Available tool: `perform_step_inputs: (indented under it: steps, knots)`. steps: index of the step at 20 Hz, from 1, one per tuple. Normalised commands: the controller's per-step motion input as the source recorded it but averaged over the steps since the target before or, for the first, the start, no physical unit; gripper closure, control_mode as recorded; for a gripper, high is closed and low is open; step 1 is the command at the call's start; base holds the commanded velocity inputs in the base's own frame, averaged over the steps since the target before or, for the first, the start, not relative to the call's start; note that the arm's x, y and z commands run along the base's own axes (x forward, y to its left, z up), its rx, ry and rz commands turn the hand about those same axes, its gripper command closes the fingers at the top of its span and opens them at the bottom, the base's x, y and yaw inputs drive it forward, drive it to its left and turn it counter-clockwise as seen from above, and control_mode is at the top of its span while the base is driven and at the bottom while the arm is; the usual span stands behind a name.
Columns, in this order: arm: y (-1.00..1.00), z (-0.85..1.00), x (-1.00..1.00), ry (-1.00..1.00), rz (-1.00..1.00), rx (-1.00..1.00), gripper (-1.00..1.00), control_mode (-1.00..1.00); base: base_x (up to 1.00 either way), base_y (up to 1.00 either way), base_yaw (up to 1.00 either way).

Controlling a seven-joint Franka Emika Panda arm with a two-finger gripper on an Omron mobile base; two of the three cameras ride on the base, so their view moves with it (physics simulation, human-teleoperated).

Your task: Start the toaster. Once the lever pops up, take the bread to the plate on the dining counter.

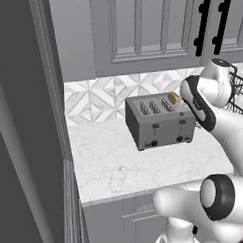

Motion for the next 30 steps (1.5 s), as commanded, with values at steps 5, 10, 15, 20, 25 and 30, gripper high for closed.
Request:
perform_step_inputs:
  steps: [5, 10, 15, 20, 25, 30]
  knots:
    - [-0.20, -0.24, 0.30, 0.00, -0.05, 0.00, -1.00, -1.00, 0.00, 0.00, 0.00]
    - [-0.04, -0.35, 0.04, 0.00, -0.06, 0.00, 1.00, -1.00, 0.00, 0.00, 0.00]
    - [0.00, -0.27, 0.32, 0.00, -0.06, 0.00, 1.00, -1.00, 0.00, 0.00, 0.00]
    - [0.00, -0.03, 0.31, 0.00, 0.00, 0.00, 1.00, -1.00, 0.00, 0.00, 0.00]
    - [-0.05, -0.01, 0.12, 0.00, 0.00, 0.00, 1.00, -1.00, 0.00, 0.00, 0.00]
    - [-0.05, -0.11, 0.23, 0.00, 0.00, 0.00, 1.00, -1.00, 0.00, 0.00, 0.00]
